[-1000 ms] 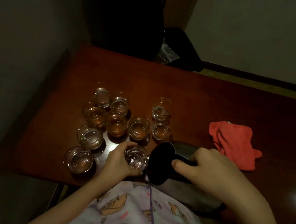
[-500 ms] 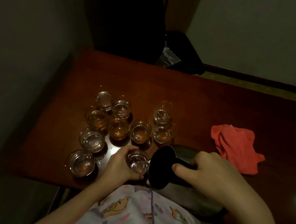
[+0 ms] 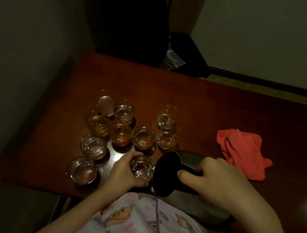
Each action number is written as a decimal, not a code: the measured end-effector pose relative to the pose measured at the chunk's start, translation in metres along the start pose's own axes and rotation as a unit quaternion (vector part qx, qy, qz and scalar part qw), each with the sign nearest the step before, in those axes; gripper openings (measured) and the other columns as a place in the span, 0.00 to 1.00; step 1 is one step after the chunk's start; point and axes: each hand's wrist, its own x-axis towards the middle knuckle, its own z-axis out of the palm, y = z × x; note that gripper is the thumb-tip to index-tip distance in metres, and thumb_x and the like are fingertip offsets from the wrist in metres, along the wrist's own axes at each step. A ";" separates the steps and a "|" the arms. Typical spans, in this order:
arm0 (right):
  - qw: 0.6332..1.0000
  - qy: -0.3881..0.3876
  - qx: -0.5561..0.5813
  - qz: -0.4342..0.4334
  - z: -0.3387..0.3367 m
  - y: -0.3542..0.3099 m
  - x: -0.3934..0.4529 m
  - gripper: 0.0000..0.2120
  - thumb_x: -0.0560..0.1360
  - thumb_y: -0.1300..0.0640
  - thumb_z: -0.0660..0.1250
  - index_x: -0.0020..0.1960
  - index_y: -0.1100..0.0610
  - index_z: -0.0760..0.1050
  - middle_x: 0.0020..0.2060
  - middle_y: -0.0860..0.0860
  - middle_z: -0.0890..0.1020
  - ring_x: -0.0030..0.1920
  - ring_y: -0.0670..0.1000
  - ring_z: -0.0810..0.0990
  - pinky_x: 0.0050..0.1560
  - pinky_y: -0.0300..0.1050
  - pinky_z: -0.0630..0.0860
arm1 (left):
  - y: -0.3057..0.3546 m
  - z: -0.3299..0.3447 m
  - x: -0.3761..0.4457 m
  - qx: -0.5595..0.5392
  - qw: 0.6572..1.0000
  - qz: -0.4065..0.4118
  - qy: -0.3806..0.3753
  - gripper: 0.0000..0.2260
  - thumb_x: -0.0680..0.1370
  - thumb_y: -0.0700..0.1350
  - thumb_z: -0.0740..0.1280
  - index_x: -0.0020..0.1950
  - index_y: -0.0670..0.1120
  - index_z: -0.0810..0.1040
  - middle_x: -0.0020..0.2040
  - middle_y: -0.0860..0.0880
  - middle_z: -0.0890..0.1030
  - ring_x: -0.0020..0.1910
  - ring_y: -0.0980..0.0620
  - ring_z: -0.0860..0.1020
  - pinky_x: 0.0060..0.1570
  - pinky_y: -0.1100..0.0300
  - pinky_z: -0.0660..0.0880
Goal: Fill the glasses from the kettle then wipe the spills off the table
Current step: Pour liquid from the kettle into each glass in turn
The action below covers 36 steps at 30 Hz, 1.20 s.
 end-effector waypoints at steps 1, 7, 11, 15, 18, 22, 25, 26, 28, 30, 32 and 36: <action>1.000 0.000 0.000 -0.001 0.000 0.000 0.000 0.24 0.70 0.35 0.60 0.30 0.55 0.67 0.26 0.50 0.67 0.26 0.49 0.64 0.28 0.44 0.57 | 0.001 0.000 0.000 -0.001 1.000 0.000 -0.001 0.35 0.55 0.40 0.82 0.58 0.51 0.73 0.51 0.59 0.76 0.49 0.68 0.73 0.44 0.80 0.68; 1.000 0.004 0.000 0.001 0.000 0.000 0.000 0.24 0.70 0.36 0.61 0.30 0.55 0.65 0.26 0.50 0.66 0.26 0.50 0.64 0.28 0.44 0.57 | 0.002 0.000 0.000 -0.010 1.000 -0.003 -0.001 0.34 0.55 0.40 0.82 0.57 0.52 0.73 0.51 0.58 0.77 0.50 0.64 0.75 0.44 0.78 0.69; 1.000 0.014 0.000 -0.006 0.000 0.000 0.000 0.24 0.70 0.36 0.61 0.30 0.55 0.64 0.25 0.50 0.65 0.25 0.50 0.63 0.28 0.44 0.56 | 0.003 0.000 0.000 -0.014 1.000 -0.006 -0.002 0.34 0.55 0.39 0.82 0.56 0.52 0.72 0.50 0.59 0.76 0.49 0.67 0.74 0.44 0.79 0.69; 0.999 0.041 -0.002 -0.011 0.006 0.007 0.001 0.24 0.70 0.35 0.60 0.29 0.55 0.66 0.24 0.50 0.65 0.25 0.50 0.64 0.28 0.44 0.57 | 0.004 -0.001 -0.001 -0.016 1.000 -0.006 0.002 0.34 0.55 0.38 0.82 0.56 0.52 0.72 0.49 0.61 0.75 0.48 0.68 0.73 0.43 0.79 0.68; 0.997 0.066 0.033 -0.026 0.016 0.018 0.002 0.26 0.68 0.34 0.59 0.27 0.57 0.68 0.22 0.50 0.65 0.24 0.50 0.64 0.29 0.45 0.58 | 0.003 -0.002 0.000 -0.016 1.000 -0.010 0.002 0.35 0.55 0.38 0.82 0.58 0.50 0.73 0.48 0.61 0.75 0.46 0.69 0.73 0.42 0.80 0.67; 0.988 0.100 0.111 -0.033 0.032 0.037 0.005 0.31 0.66 0.31 0.58 0.25 0.59 0.67 0.20 0.52 0.65 0.23 0.50 0.64 0.30 0.48 0.59 | 0.002 -0.005 0.000 -0.023 0.999 -0.022 0.002 0.37 0.55 0.39 0.82 0.60 0.49 0.72 0.50 0.58 0.76 0.48 0.67 0.73 0.42 0.80 0.68; 0.977 0.131 0.165 -0.033 0.042 0.044 0.004 0.31 0.67 0.34 0.61 0.27 0.63 0.70 0.20 0.54 0.67 0.23 0.50 0.65 0.31 0.50 0.59 | 0.002 -0.007 0.001 -0.014 1.000 -0.023 0.011 0.37 0.55 0.43 0.83 0.61 0.52 0.72 0.54 0.55 0.77 0.51 0.63 0.75 0.46 0.74 0.72; 0.973 0.141 0.178 -0.032 0.044 0.045 0.003 0.30 0.68 0.35 0.62 0.27 0.63 0.70 0.20 0.56 0.67 0.23 0.51 0.65 0.31 0.50 0.59 | 0.001 -0.009 0.001 -0.012 1.000 -0.023 0.012 0.37 0.55 0.44 0.83 0.61 0.53 0.71 0.55 0.55 0.77 0.52 0.61 0.75 0.50 0.70 0.73; 0.967 0.159 0.196 -0.030 0.050 0.046 0.002 0.31 0.67 0.34 0.61 0.28 0.63 0.70 0.21 0.59 0.68 0.23 0.51 0.65 0.31 0.50 0.59 | 0.003 -0.011 0.002 -0.005 1.000 -0.016 0.013 0.37 0.55 0.47 0.82 0.61 0.55 0.71 0.55 0.57 0.77 0.54 0.60 0.75 0.53 0.62 0.75; 0.958 0.179 0.222 -0.022 0.054 0.046 0.000 0.29 0.64 0.33 0.59 0.27 0.60 0.68 0.20 0.57 0.65 0.22 0.49 0.63 0.30 0.48 0.58 | 0.008 -0.013 0.003 -0.001 1.000 -0.002 0.020 0.37 0.55 0.47 0.82 0.60 0.55 0.72 0.55 0.60 0.76 0.54 0.63 0.74 0.51 0.66 0.73; 0.946 0.200 0.255 -0.013 0.057 0.046 -0.001 0.27 0.62 0.33 0.58 0.24 0.58 0.64 0.19 0.52 0.62 0.22 0.47 0.60 0.30 0.47 0.56 | 0.013 -0.015 0.004 -0.009 1.000 0.005 0.025 0.36 0.54 0.46 0.82 0.59 0.56 0.73 0.54 0.61 0.76 0.54 0.64 0.74 0.50 0.68 0.72; 0.914 0.231 0.333 0.018 0.061 0.047 -0.007 0.25 0.61 0.34 0.58 0.20 0.54 0.62 0.17 0.51 0.63 0.21 0.46 0.61 0.30 0.45 0.58 | 0.024 -0.021 0.008 -0.037 0.999 0.006 0.025 0.36 0.54 0.43 0.82 0.59 0.58 0.73 0.55 0.62 0.75 0.56 0.59 0.74 0.55 0.53 0.76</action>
